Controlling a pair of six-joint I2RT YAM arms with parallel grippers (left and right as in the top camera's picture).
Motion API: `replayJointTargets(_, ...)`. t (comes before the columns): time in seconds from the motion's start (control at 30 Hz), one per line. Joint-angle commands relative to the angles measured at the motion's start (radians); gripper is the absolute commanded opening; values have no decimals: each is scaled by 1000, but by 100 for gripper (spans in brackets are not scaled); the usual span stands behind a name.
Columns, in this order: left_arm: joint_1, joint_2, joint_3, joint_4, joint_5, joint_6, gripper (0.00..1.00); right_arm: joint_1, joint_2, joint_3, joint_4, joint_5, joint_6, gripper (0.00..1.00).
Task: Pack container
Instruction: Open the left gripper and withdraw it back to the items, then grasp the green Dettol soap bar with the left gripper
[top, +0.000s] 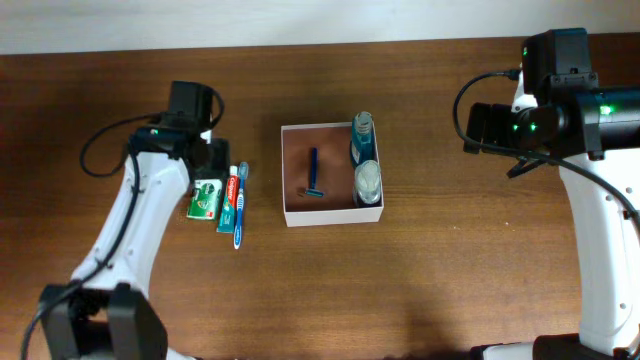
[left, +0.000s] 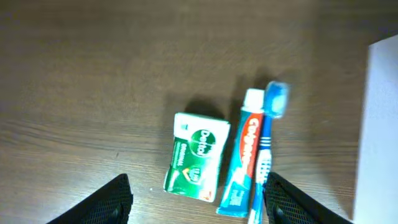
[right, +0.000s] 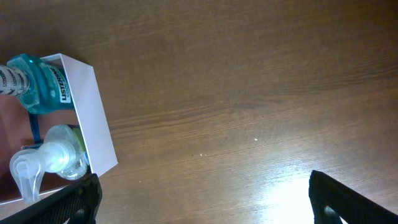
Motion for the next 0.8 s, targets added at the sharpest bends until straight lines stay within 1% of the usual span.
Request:
replayJointTargets(0.0,53,61,-2,-12,83,64,70,-7,-13,9,3,16,5,98)
replayJointTargets(0.1,85,113,-5,-16,103,91,72,-7,-13,9,3,16,4,98)
replayJointTargets(0.2,108,167,-6,-16,158,135,73,-7,-13,9,3,16,4,98)
replayJointTargets(0.37,132,248,-6,-14,165,148,74,-7,-13,9,3,16,4,98)
replayJointTargets(0.5,134,311,-6,3,235,209,74,-7,-13,9,3,16,4,98)
replayJointTargets(0.7,134,377,-6,21,242,217,75,-7,-13,9,3,16,4,98)
replayJointTargets(0.77,134,391,-6,21,239,217,74,-7,-13,9,3,16,4,98)
